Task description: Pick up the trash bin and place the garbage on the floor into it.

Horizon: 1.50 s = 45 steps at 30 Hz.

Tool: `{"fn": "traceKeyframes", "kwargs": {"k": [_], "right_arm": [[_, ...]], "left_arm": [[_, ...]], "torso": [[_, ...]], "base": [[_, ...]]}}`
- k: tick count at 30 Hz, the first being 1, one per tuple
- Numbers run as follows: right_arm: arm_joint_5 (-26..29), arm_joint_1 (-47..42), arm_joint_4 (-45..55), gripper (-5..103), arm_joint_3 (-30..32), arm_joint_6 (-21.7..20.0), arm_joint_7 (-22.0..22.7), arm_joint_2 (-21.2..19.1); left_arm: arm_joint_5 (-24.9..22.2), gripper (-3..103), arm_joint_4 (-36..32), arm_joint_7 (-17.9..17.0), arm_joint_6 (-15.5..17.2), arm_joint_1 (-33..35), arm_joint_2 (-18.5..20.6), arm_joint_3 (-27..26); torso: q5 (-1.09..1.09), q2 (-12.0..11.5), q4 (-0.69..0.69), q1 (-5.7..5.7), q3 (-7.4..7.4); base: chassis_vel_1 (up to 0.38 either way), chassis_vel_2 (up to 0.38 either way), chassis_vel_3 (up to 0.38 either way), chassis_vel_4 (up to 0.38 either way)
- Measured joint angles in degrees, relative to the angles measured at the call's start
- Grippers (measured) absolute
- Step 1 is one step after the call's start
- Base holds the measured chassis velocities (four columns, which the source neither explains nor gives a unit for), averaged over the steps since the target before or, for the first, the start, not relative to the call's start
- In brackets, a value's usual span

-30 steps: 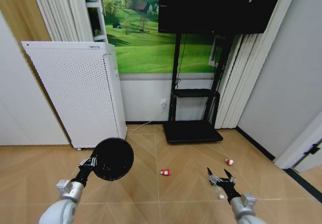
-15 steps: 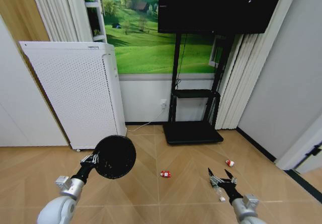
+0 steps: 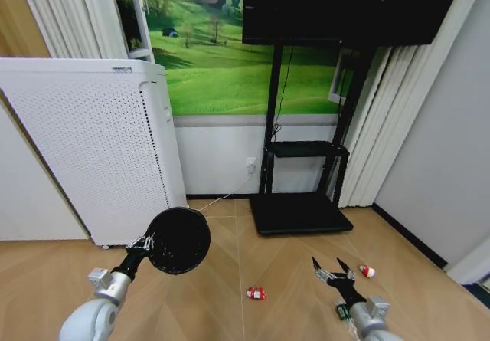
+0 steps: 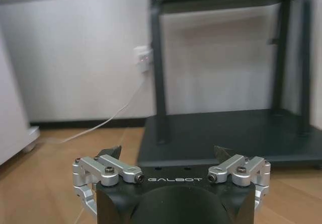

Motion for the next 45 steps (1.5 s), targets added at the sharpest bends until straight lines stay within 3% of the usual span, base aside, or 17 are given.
{"fn": "traceKeyframes", "kwargs": {"k": [2,3,5,6,8,12,15,22,29,36,45], "right_arm": [[-1.56,1.18,-1.47,100,-1.03,0.01,-1.04,-0.87],[-5.32,5.11,-7.02,100,-4.80,0.66,-3.91,-4.49],[-7.23,9.40,-13.62,100,-9.63,1.51,-6.68,-10.33],[-7.23,9.40,-13.62,100,-9.63,1.51,-6.68,-10.33],[-7.85,13.09,-17.81,100,-14.05,1.62,-8.71,-14.12],[-8.68,18.75,-21.67,100,-20.24,0.65,-10.84,-16.63],[-9.89,24.68,-25.59,100,-28.13,0.53,-12.09,-17.63],[-13.21,29.41,-32.18,100,-36.26,1.05,-14.83,-17.42],[-16.18,31.68,-38.06,100,-39.39,1.11,-15.56,-14.60],[-17.14,31.54,-40.02,100,-39.76,1.31,-14.96,-12.06],[-17.31,30.79,-40.79,100,-39.86,1.41,-14.61,-8.67]], "left_arm": [[-0.12,4,0.06,0.06,-0.04,0.06,0.09,0.07],[-0.19,4,0.46,0.10,-0.23,-0.07,0.49,0.50],[-0.16,4,1.11,-0.05,-0.34,-1.00,1.42,1.78],[-0.16,4,1.11,-0.05,-0.34,-1.00,1.42,1.78],[-0.13,4,2.15,-0.27,-0.17,-2.77,2.97,3.84],[-0.81,4,3.90,-0.93,0.45,-6.33,6.45,7.08],[-3.06,4,7.40,-2.69,1.53,-13.09,10.59,12.86],[-4.14,4,13.59,-4.04,2.30,-22.14,12.39,21.96],[-3.35,4,20.14,-6.35,2.34,-29.70,6.76,29.50],[-2.52,4,21.86,-9.55,2.15,-31.15,2.43,33.44],[-2.38,4,21.71,-12.05,2.43,-31.41,1.69,37.20]], "torso": [[0.01,0.00,0.00,-0.01,-0.01],[0.01,0.00,0.03,-0.02,-0.02],[0.01,0.00,0.05,-0.04,-0.02],[0.01,0.00,0.05,-0.04,-0.02],[-0.02,0.01,0.01,-0.04,-0.02],[-0.03,0.01,0.00,-0.04,-0.02],[0.00,0.01,0.04,-0.03,-0.01],[-0.01,0.01,-0.01,-0.03,0.00],[-0.01,0.01,0.01,-0.03,-0.01],[-0.02,0.00,0.00,-0.02,-0.01],[-0.03,0.01,0.02,-0.03,-0.02]], "base": [[0.019,-0.006,-0.059,0.011],[0.079,-0.055,-0.059,0.076],[0.085,-0.051,-0.028,0.072],[0.092,-0.051,-0.019,0.069],[0.064,-0.038,-0.019,0.055],[0.016,-0.005,-0.005,0.010],[0.000,0.000,0.000,0.000],[0.000,0.000,0.000,0.000],[0.000,0.000,0.000,0.000],[0.000,0.000,0.000,0.000],[0.000,0.000,0.000,0.000]]}}
